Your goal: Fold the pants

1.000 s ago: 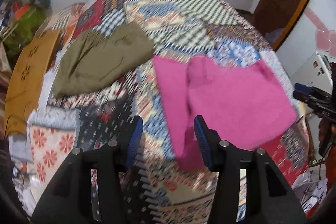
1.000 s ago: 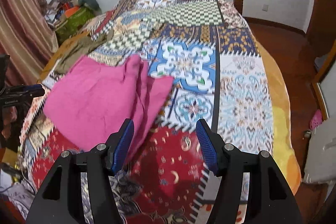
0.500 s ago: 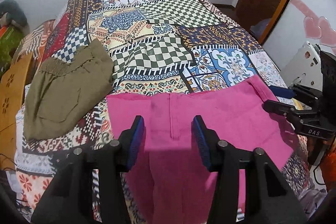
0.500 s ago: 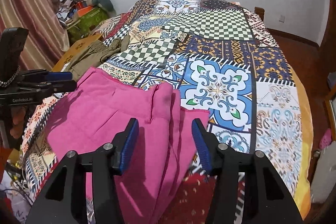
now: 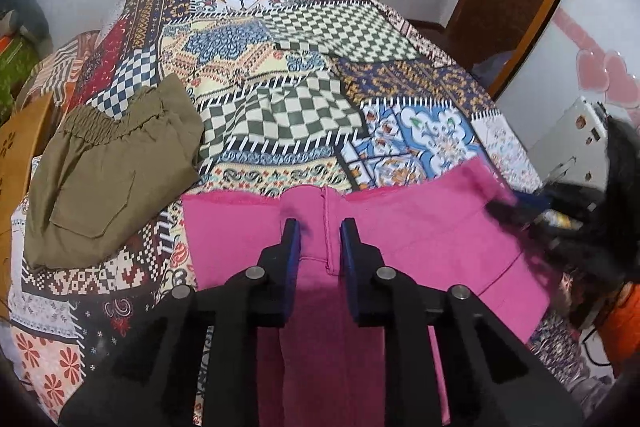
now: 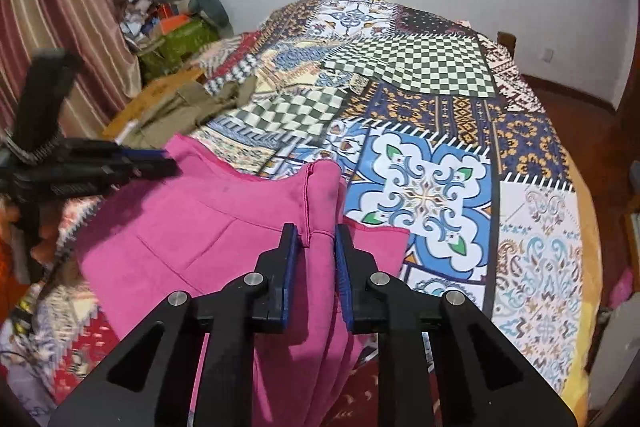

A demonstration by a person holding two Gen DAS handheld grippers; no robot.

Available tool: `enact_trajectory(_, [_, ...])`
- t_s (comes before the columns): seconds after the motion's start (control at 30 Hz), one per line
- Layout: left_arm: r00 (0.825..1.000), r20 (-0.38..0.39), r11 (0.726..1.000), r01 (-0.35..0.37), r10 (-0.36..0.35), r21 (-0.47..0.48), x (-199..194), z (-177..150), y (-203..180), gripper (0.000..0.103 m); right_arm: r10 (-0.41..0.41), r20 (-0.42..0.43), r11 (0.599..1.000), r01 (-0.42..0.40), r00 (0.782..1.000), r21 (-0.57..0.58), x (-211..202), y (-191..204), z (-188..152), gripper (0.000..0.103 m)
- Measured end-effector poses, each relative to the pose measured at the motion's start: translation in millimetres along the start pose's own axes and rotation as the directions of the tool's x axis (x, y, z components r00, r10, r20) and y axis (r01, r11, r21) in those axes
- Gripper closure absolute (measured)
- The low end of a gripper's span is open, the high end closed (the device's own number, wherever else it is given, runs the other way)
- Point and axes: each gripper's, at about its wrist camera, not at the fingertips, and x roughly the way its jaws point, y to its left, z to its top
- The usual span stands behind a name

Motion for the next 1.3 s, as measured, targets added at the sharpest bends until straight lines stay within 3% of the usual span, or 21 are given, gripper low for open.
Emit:
enact_trajectory(0.13, [1.000,-0.005,1.000,0.001,-0.001,0.003,3,4,1,0.083,-0.005,-0.019,1.000,0.005,1.000,-0.005,6,-2,-2,0.086])
enact_trajectory(0.27, [0.995,-0.068,0.997,-0.075,0.077,0.030,25,-5,7,0.083,-0.010,-0.032,1.000,0.010,0.999,-0.003,9,-3,-3,0.087])
enact_trajectory(0.37, [0.996,-0.067,0.998,-0.059,0.060,0.009,18,-7,11,0.083,-0.015,-0.050,1.000,0.016,0.999,0.006,9,-3,-3,0.086])
enact_trajectory(0.5, [0.996,-0.050,0.997,-0.078,0.078,0.005,-3,-3,10,0.075,-0.026,-0.076,0.999,0.029,0.997,0.044,-1,-6,4,0.074])
enact_trajectory(0.73, [0.997,0.023,0.996,-0.071,0.070,0.057,-44,-10,-11,0.075,0.031,0.007,0.997,-0.032,0.999,0.066,-38,2,11,0.068])
enact_trajectory(0.83, [1.000,-0.002,0.998,-0.016,0.016,0.069,-42,-18,-21,0.075,0.045,-0.009,0.999,-0.045,0.999,0.021,-36,16,10,0.067])
enact_trajectory(1.0, [0.996,-0.092,0.996,0.008,0.000,0.089,-15,-42,-31,0.075,0.064,-0.096,0.998,-0.063,0.993,0.020,-8,25,-8,0.067])
enact_trajectory(1.17, [0.996,-0.083,0.998,0.023,-0.017,0.060,-21,-41,-24,0.074,0.056,-0.090,0.998,-0.053,0.994,0.035,-11,22,-12,0.065])
enact_trajectory(1.3, [0.998,-0.043,0.998,-0.044,0.047,0.053,-35,-37,-16,0.073,0.030,-0.066,0.999,-0.028,0.997,0.033,-25,17,-8,0.063])
